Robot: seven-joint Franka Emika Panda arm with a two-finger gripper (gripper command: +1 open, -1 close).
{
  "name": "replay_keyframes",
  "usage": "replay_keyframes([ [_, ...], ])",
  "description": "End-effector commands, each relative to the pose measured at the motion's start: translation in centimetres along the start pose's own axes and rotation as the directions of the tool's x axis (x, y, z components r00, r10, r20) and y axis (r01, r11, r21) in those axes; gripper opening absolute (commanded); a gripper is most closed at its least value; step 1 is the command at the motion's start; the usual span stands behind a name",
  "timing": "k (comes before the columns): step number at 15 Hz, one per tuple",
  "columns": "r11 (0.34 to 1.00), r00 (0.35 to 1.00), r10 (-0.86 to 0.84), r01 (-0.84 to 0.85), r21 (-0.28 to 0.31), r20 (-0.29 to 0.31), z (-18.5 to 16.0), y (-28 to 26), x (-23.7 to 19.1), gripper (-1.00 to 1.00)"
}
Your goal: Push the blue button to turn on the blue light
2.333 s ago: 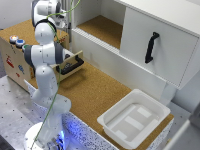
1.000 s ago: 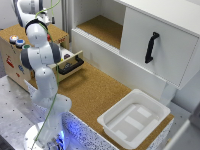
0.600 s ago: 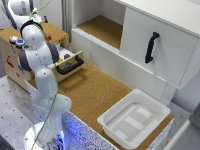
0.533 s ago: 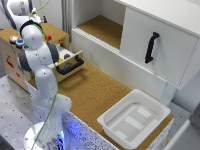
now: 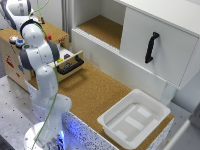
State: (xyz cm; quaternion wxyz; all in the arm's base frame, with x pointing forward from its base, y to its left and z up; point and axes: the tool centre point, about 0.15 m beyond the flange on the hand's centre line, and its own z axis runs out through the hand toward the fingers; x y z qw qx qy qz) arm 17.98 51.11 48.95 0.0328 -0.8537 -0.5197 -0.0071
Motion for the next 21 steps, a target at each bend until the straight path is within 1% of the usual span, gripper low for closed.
replay_keyframes([
  [1, 0.997, 0.990, 0.019, -0.008, -0.073, 0.142, 1.4, -1.5, 3.5, -1.00],
  [5, 0.999, 0.983, 0.030, -0.023, -0.041, 0.183, 3.3, -1.4, 3.5, -1.00],
  [7, 1.000, 0.983, 0.030, -0.028, -0.014, 0.184, 4.7, -1.5, 4.3, -1.00],
  [8, 1.000, 0.982, 0.028, -0.027, -0.006, 0.186, 5.3, -1.5, 4.7, -1.00],
  [9, 1.000, 0.980, 0.030, -0.028, -0.013, 0.194, 5.6, -1.5, 4.8, -1.00],
  [10, 0.999, 0.982, 0.036, -0.033, -0.020, 0.187, 5.0, -1.5, 4.7, -1.00],
  [12, 0.996, 0.988, 0.065, -0.057, -0.063, 0.142, 1.6, -1.4, 3.9, -1.00],
  [14, 0.994, 0.990, 0.073, -0.063, -0.086, 0.123, -1.0, -1.8, 3.5, -1.00],
  [15, 0.992, 0.990, 0.079, -0.066, -0.109, 0.117, -2.1, -1.9, 3.3, 1.00],
  [17, 0.985, 0.989, 0.108, -0.093, -0.147, 0.097, -3.8, -1.8, 3.0, 1.00],
  [18, 0.982, 0.989, 0.124, -0.111, -0.153, 0.083, -4.3, -1.6, 2.8, 1.00],
  [19, 0.979, 0.987, 0.139, -0.125, -0.162, 0.079, -4.4, -1.4, 2.7, 1.00],
  [21, 0.975, 0.984, 0.163, -0.150, -0.162, 0.074, -4.1, -0.9, 2.6, 1.00],
])
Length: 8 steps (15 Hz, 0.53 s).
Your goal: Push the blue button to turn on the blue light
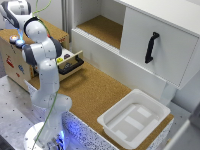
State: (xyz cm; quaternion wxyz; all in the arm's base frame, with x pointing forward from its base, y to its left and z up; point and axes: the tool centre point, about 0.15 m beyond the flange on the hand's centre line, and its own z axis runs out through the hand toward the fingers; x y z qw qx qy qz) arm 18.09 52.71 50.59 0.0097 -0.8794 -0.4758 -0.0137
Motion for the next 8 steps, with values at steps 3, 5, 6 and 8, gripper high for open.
replay_keyframes([
  [3, 0.987, 0.992, 0.110, -0.102, -0.121, 0.063, -1.7, 0.9, 1.4, 1.00],
  [5, 0.967, 0.977, 0.188, -0.168, -0.191, 0.095, -0.7, 1.7, 1.5, 1.00],
  [6, 0.959, 0.969, 0.236, -0.219, -0.180, 0.078, -0.4, 2.1, 1.2, 1.00],
  [8, 0.933, 0.940, 0.338, -0.329, -0.142, 0.041, 0.0, 3.2, 0.2, 1.00],
])
